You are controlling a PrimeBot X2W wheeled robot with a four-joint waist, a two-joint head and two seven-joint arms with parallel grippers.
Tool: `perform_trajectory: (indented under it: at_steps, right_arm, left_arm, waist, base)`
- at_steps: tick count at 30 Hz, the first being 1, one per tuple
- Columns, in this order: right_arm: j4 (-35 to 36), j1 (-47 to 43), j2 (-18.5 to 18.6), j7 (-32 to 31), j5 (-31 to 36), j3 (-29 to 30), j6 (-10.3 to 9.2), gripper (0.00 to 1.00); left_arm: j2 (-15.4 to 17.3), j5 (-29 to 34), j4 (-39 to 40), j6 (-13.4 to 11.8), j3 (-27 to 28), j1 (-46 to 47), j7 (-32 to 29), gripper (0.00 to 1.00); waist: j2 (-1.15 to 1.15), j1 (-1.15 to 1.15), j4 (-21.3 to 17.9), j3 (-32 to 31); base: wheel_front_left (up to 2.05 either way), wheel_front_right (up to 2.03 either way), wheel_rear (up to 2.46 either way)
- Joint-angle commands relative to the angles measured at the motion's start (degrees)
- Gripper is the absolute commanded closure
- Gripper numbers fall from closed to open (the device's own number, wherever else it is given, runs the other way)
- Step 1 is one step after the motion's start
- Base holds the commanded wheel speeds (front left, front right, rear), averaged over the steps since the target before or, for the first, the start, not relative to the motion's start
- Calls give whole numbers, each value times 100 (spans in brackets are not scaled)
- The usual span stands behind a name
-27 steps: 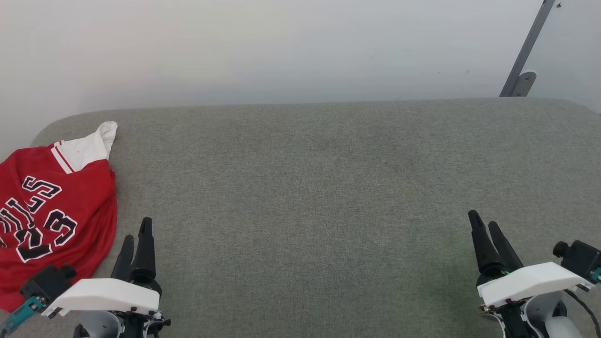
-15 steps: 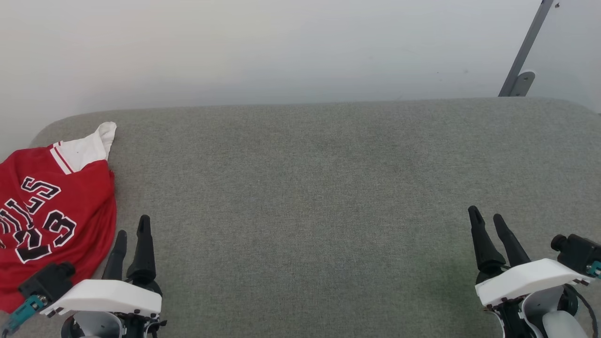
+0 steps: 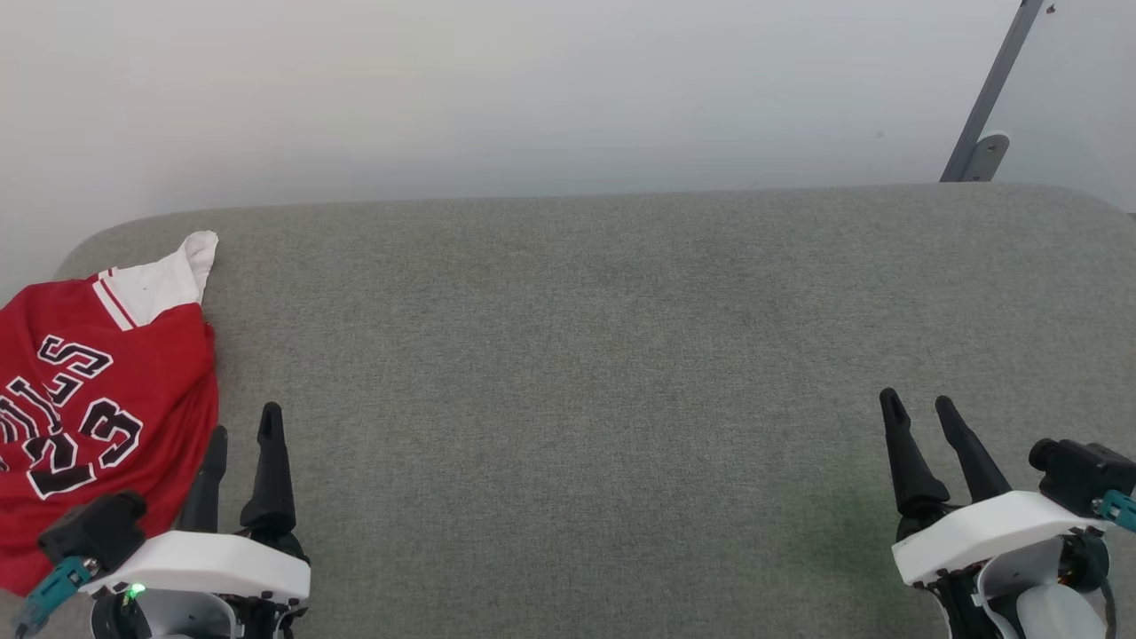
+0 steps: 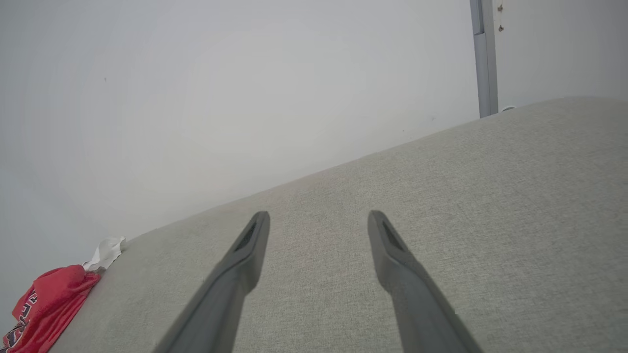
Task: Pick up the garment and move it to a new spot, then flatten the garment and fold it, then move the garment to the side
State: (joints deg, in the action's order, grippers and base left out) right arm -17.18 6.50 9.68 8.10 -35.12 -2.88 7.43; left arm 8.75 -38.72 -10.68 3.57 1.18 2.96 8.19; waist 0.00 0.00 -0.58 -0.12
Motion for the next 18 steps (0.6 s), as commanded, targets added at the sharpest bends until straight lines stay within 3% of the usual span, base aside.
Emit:
perform_trajectory:
  at_steps: [1, 18]
  right_arm:
    - [54, 127, 48, 61, 148, 4, 8, 0]
    - [86, 124, 114, 306, 1112, -3, 9, 0]
  left_arm:
    - [5, 146, 67, 46, 26, -36, 57, 0]
    - [-95, 1128, 127, 218, 190, -94, 297, 0]
  waist:
    - [0, 0, -1, 0]
    - [0, 0, -34, 1]
  base:
    - [0, 0, 0]
    - [0, 0, 0]
